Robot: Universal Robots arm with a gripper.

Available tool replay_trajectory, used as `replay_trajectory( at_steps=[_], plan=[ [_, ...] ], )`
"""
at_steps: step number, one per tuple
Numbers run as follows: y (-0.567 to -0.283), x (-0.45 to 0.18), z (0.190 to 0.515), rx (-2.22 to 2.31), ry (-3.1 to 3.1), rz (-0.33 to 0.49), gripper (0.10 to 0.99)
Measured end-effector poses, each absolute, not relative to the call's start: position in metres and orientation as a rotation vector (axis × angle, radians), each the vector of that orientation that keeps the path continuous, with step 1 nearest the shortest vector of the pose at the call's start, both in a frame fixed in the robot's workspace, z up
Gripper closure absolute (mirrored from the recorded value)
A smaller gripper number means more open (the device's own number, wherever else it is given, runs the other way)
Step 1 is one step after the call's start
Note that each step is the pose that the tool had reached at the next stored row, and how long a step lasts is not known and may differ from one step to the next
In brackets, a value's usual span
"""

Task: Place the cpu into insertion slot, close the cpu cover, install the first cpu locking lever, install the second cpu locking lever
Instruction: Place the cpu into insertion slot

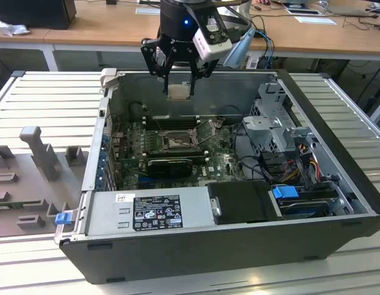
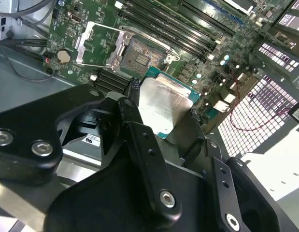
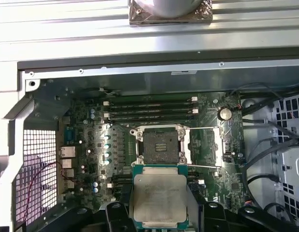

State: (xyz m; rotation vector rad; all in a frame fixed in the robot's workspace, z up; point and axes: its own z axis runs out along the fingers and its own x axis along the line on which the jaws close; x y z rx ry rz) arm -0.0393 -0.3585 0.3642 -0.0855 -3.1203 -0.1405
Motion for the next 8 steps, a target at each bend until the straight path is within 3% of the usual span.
replay_trajectory(
  at_steps=[8],
  plan=[
    [-0.3585, -0.0393, 0.3642, -0.117, -3.12, -0.141, 0.557]
  ],
)
